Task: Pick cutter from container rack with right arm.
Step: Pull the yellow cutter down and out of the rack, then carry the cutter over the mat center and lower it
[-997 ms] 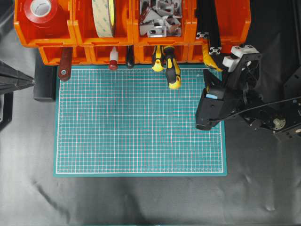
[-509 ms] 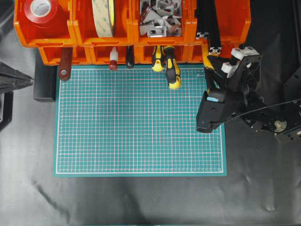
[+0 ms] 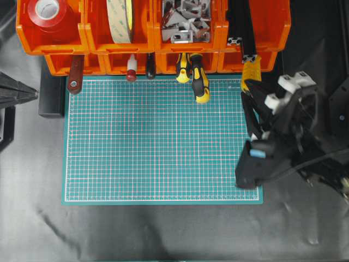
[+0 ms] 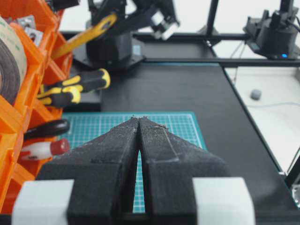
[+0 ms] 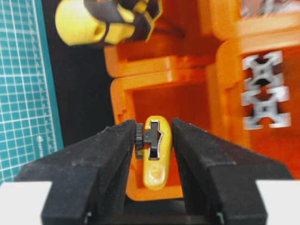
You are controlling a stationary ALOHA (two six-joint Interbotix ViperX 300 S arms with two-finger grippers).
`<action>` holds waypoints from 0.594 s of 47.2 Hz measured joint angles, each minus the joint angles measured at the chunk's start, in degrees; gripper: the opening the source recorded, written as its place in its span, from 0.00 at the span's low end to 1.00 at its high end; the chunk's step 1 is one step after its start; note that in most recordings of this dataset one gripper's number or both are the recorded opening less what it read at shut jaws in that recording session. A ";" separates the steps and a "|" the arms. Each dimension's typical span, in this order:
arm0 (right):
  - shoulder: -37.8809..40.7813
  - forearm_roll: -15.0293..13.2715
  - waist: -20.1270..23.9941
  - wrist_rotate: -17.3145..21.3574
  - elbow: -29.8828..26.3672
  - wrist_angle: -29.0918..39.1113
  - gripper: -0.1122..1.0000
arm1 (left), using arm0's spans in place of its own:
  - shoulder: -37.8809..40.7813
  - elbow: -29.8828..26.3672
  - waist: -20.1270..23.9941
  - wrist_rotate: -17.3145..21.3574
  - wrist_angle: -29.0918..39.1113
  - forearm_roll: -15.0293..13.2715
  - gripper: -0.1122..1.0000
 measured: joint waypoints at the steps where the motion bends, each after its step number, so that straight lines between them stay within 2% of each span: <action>1: 0.00 0.00 0.53 -0.70 -0.70 0.62 0.35 | 0.00 0.00 0.00 0.00 -0.09 0.00 0.10; 14: 2.99 0.00 9.49 -8.09 -14.94 6.42 0.35 | -0.26 0.00 0.00 0.00 0.00 0.00 0.10; 23: 8.96 0.00 13.97 -8.96 -23.03 6.50 0.35 | -0.18 0.00 0.09 0.09 0.00 0.00 0.10; 28: 12.66 0.00 15.47 -8.96 -26.46 4.13 0.35 | -0.26 0.00 0.00 0.09 0.00 0.00 0.10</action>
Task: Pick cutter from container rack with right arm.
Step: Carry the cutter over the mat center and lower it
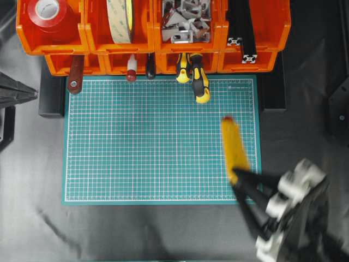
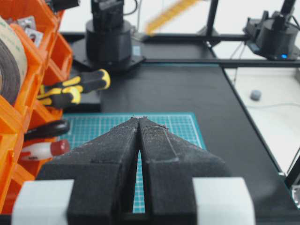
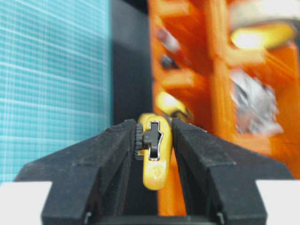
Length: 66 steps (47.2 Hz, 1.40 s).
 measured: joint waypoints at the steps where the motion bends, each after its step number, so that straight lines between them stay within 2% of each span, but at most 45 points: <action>1: 0.53 0.00 0.09 0.00 -0.53 -0.70 0.35 | 0.00 0.00 0.09 -0.09 -0.09 0.00 0.10; 10: 4.92 0.00 -0.70 0.09 -1.23 -9.32 0.35 | -0.88 0.00 0.00 0.00 -0.09 0.00 0.10; 18: 6.24 -0.09 -2.29 0.09 3.78 -17.49 0.35 | -2.37 0.00 -0.26 -0.09 -0.88 0.00 0.10; 25: 6.24 -0.35 -5.27 0.09 10.72 -27.51 0.35 | -3.34 -0.18 -0.62 -0.09 -1.32 0.00 0.10; 32: 6.24 -2.20 -10.28 0.09 17.23 -38.06 0.35 | -3.78 -0.44 -0.62 -0.18 -1.41 0.00 0.10; 37: 6.24 -5.19 -14.24 0.09 20.48 -43.68 0.35 | -3.78 -0.53 -0.70 -0.35 -1.49 0.00 0.10; 44: 6.24 -9.49 -19.25 0.09 22.15 -48.08 0.35 | -3.78 -0.88 -0.70 -1.05 -2.02 0.00 0.10; 48: 6.24 -10.99 -21.80 0.09 22.41 -49.66 0.35 | -3.69 -1.05 -0.62 -1.85 -2.11 0.00 0.10; 57: 6.68 -11.78 -25.49 0.09 23.29 -52.21 0.35 | -3.69 -1.05 -0.70 -2.29 -2.20 0.00 0.10; 66: 8.26 -11.60 -26.02 0.62 23.73 -54.23 0.35 | -3.16 -1.05 -0.70 -2.29 -2.20 0.00 0.10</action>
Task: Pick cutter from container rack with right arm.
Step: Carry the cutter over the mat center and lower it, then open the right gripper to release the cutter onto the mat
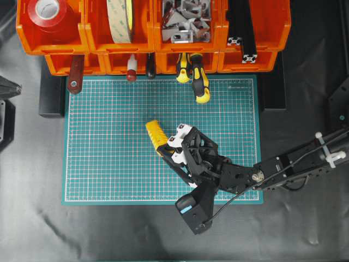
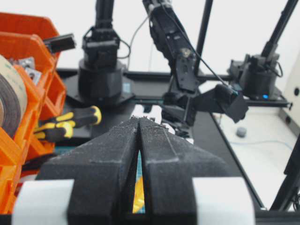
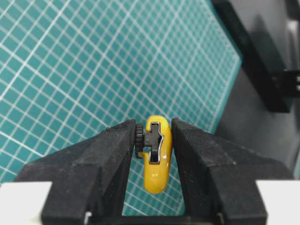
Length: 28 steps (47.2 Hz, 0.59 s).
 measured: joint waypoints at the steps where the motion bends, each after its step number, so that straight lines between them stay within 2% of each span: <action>1: 0.00 0.09 0.00 0.00 0.09 -0.18 0.35 | 0.00 0.00 -0.09 0.00 0.00 0.00 0.10; 28: 0.00 4.66 0.09 0.26 1.67 -2.90 0.35 | 0.18 0.00 0.00 -0.26 0.09 0.00 0.10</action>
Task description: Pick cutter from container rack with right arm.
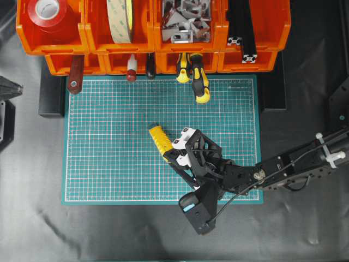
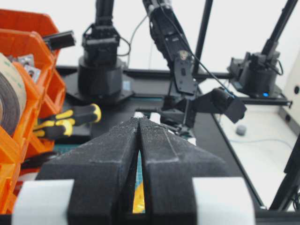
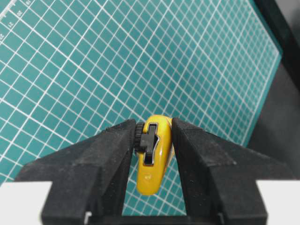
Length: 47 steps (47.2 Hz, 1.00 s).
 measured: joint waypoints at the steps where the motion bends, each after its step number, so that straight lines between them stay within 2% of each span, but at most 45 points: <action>1: 0.00 0.18 0.00 -0.09 0.00 0.00 0.35 | 0.00 0.00 -0.09 0.09 0.00 0.00 0.10; 3: 0.00 0.70 0.00 -0.09 0.09 -0.18 0.39 | 0.00 0.00 0.00 0.00 0.00 0.00 0.10; 11: 0.09 3.43 -0.09 -0.09 0.26 -1.05 0.69 | 0.00 0.00 -0.09 0.00 0.09 0.00 0.10; 16: 0.00 5.45 0.09 0.00 0.18 -1.49 0.79 | 0.00 0.00 -0.09 0.00 0.00 0.00 0.10; 27: -0.09 9.93 1.23 0.09 0.26 -1.41 0.80 | -0.18 0.00 -0.09 0.00 0.09 0.00 0.10; 37: -3.25 14.41 1.67 1.32 0.26 2.20 0.80 | -0.09 0.00 -0.09 -0.09 0.09 0.00 0.10; 47: -9.14 14.85 1.76 8.26 0.88 2.55 0.80 | 0.00 0.00 0.00 0.00 0.18 0.00 0.10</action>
